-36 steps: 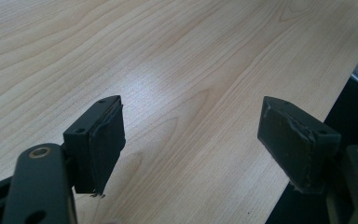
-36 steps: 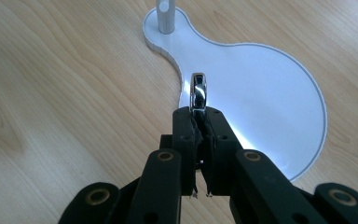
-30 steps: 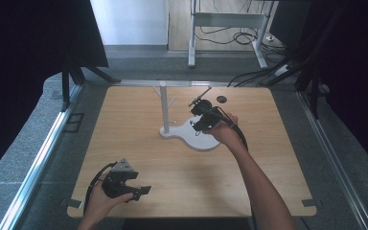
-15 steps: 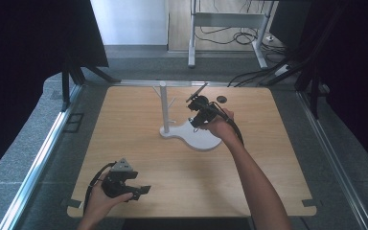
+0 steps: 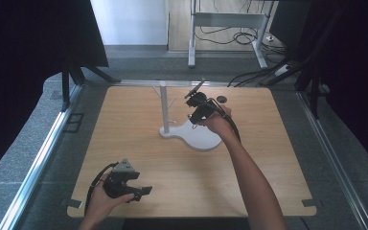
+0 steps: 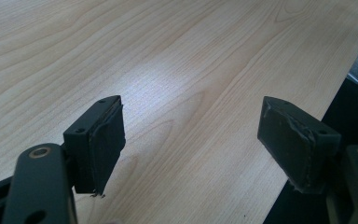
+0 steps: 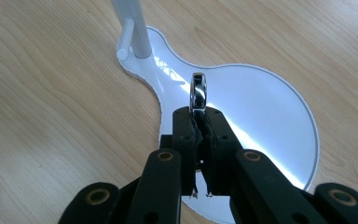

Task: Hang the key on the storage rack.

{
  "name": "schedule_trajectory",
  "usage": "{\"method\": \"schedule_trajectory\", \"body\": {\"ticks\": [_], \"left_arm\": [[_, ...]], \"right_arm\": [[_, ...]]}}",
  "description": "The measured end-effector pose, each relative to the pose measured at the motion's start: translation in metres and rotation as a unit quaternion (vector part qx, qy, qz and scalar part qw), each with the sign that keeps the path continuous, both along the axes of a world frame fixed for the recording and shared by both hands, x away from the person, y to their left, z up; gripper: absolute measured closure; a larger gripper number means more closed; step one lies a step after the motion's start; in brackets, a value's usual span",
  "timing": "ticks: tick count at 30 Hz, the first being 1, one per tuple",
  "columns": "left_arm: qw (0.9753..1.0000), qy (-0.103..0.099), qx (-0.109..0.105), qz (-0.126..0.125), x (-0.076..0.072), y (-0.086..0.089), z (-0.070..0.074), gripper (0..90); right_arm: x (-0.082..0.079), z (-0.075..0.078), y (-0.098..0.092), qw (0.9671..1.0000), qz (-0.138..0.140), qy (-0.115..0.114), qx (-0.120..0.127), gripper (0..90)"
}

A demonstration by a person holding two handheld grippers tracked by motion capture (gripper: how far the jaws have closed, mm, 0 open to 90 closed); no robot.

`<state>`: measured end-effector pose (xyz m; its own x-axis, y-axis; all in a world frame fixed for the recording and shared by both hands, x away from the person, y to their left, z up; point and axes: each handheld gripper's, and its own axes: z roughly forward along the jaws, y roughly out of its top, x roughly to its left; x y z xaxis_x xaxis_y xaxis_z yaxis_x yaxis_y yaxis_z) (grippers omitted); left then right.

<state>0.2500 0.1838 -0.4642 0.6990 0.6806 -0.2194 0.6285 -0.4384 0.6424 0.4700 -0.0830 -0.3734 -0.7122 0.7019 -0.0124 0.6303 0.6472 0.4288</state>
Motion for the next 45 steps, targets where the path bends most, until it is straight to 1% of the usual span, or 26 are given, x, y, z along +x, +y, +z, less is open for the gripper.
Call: {"method": "schedule_trajectory", "body": {"ticks": [7,11,16,20,25,28,31,40,43,45], "left_arm": [[1.0000,0.001,0.000,-0.002,0.000,-0.001,0.000,23.5],[1.0000,-0.001,-0.003,0.000,0.000,0.002,0.001,23.4],[1.0000,-0.001,-0.004,0.001,-0.001,0.002,0.002,23.5],[1.0000,-0.002,-0.005,0.000,-0.001,0.001,0.002,23.5],[1.0000,-0.002,-0.005,-0.002,-0.001,0.001,0.002,23.5],[1.0000,-0.003,-0.006,-0.002,-0.001,0.001,0.002,23.5],[1.0000,-0.004,-0.006,-0.002,-0.001,0.001,0.003,23.5],[1.0000,-0.003,-0.007,-0.002,-0.001,0.002,0.003,23.5],[1.0000,-0.003,-0.006,-0.002,-0.001,0.002,0.003,23.5],[1.0000,-0.004,-0.006,-0.003,-0.001,0.002,0.003,23.5]], "right_arm": [[0.007,0.000,0.003,1.0000,-0.002,0.001,0.000,84.1],[0.011,0.000,0.005,1.0000,-0.005,0.004,0.002,84.1],[0.016,0.000,0.012,1.0000,0.000,-0.003,0.000,84.1],[0.018,0.002,0.018,1.0000,-0.002,-0.005,0.002,84.1],[0.021,0.004,0.021,1.0000,-0.001,-0.007,0.002,84.1],[0.024,0.007,0.022,1.0000,-0.006,-0.007,0.003,84.1],[0.028,0.009,0.023,0.9999,-0.009,-0.009,0.008,84.1],[0.033,0.012,0.029,0.9998,-0.009,-0.014,0.008,84.1],[0.035,0.013,0.031,0.9998,-0.010,-0.013,0.010,84.1],[0.035,0.012,0.032,0.9998,-0.008,-0.011,0.017,84.1]]}}
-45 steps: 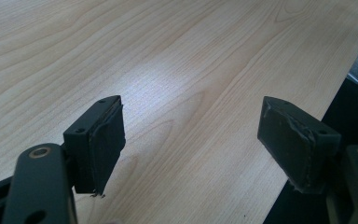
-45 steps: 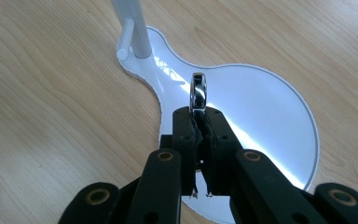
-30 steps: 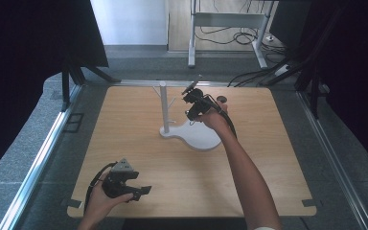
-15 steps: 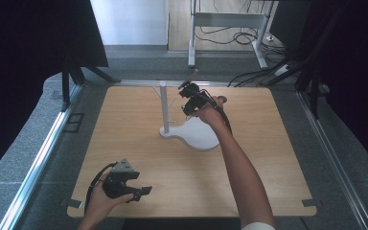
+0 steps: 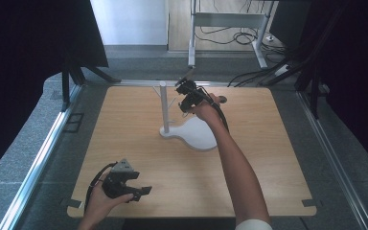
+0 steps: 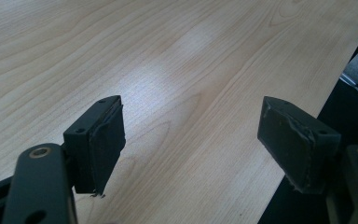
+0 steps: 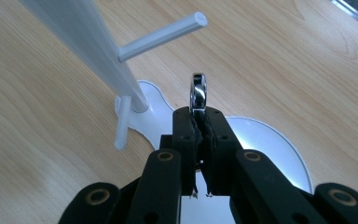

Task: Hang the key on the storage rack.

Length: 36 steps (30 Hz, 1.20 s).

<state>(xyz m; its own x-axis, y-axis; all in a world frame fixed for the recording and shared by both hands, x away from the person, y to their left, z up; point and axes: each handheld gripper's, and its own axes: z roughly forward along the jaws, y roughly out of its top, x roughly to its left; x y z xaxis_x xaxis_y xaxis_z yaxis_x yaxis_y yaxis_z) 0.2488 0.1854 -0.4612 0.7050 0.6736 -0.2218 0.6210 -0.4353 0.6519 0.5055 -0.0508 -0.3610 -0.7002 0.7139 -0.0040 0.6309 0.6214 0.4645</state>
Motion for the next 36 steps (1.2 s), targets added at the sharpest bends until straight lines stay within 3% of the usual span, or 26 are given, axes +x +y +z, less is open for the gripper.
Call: {"method": "schedule_trajectory", "body": {"ticks": [22,36], "left_arm": [[1.0000,-0.001,-0.002,0.001,0.000,0.000,0.000,23.5],[1.0000,-0.003,-0.007,0.004,-0.001,0.002,0.002,23.5]], "right_arm": [[0.005,-0.002,-0.001,1.0000,-0.005,-0.001,-0.005,84.6],[0.006,0.017,0.009,0.9997,0.001,-0.022,-0.012,84.6]]}}
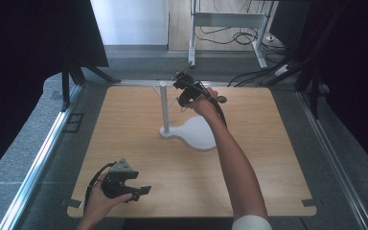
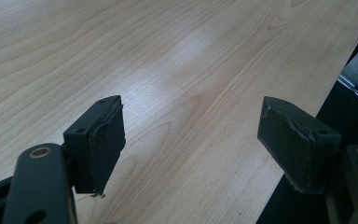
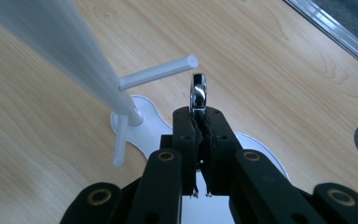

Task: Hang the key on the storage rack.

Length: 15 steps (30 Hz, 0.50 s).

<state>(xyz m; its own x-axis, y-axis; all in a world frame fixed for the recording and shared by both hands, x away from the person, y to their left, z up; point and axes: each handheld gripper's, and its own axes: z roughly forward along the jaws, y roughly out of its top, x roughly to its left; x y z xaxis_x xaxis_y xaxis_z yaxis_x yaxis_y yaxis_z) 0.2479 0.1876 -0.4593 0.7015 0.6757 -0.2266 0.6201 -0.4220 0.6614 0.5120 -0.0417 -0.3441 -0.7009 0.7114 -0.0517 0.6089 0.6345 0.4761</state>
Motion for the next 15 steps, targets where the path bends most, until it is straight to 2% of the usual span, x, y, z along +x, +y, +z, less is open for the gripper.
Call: {"method": "schedule_trajectory", "body": {"ticks": [4,15], "left_arm": [[1.0000,0.002,-0.001,0.000,0.0000,-0.0003,-0.0004,23.5],[1.0000,0.003,0.000,0.001,0.0001,-0.0001,-0.0010,23.5]], "right_arm": [[0.0050,0.0046,0.0025,1.0000,-0.002,-0.004,0.001,84.6],[0.0108,0.0020,0.0082,0.9999,-0.007,-0.006,-0.009,84.6]]}}
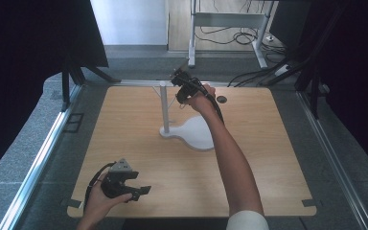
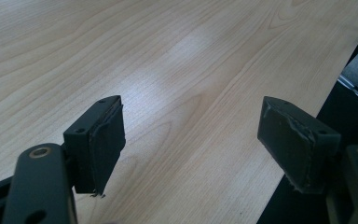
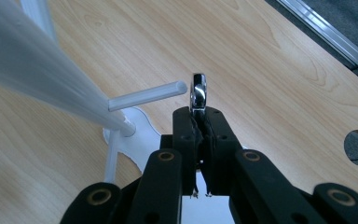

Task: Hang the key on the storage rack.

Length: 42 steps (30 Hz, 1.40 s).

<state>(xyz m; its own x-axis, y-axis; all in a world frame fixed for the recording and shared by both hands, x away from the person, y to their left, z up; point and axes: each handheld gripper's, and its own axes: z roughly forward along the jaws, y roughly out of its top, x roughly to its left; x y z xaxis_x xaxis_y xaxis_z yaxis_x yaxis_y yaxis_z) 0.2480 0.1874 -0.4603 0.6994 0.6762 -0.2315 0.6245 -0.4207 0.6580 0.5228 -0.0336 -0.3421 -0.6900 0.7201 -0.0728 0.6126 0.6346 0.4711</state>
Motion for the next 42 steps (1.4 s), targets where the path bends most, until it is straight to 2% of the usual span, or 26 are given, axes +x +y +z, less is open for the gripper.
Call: {"method": "schedule_trajectory", "body": {"ticks": [9,17,25,28,31,33,39,40,41,42], "left_arm": [[1.0000,0.001,0.000,-0.002,0.000,-0.001,0.000,23.5],[1.0000,0.000,0.001,-0.002,0.000,-0.001,0.000,23.5],[1.0000,0.000,0.004,-0.006,0.000,-0.002,-0.001,23.5],[1.0000,-0.001,0.005,-0.007,0.000,-0.002,-0.001,23.5],[1.0000,0.000,0.006,-0.007,0.000,-0.002,-0.001,23.5],[1.0000,0.000,0.005,-0.007,0.000,-0.003,-0.001,23.5],[1.0000,0.001,0.007,-0.005,0.001,-0.002,-0.002,23.5],[1.0000,0.001,0.007,-0.004,0.001,-0.002,-0.002,23.5],[1.0000,0.001,0.007,-0.004,0.001,-0.002,-0.002,23.5],[1.0000,0.001,0.008,-0.003,0.001,-0.003,-0.002,23.5]], "right_arm": [[0.004,-0.002,0.002,1.0000,-0.001,-0.001,-0.004,84.5],[-0.002,-0.005,0.010,0.9999,0.007,-0.004,-0.012,84.4],[-0.010,-0.010,0.014,0.9997,0.020,0.001,-0.009,83.8],[-0.016,-0.013,0.014,0.9993,0.034,0.011,0.007,76.8],[-0.020,-0.015,0.013,0.9990,0.042,0.013,0.006,73.2],[-0.026,-0.015,0.009,0.9988,0.042,0.015,0.019,65.8],[-0.034,-0.016,-0.003,0.9985,0.037,0.001,0.041,55.9],[-0.039,-0.017,-0.010,0.9977,0.038,-0.001,0.056,54.4],[-0.039,-0.017,-0.010,0.9977,0.038,-0.001,0.056,54.4],[-0.045,-0.019,-0.018,0.9967,0.038,-0.002,0.072,53.6]]}}
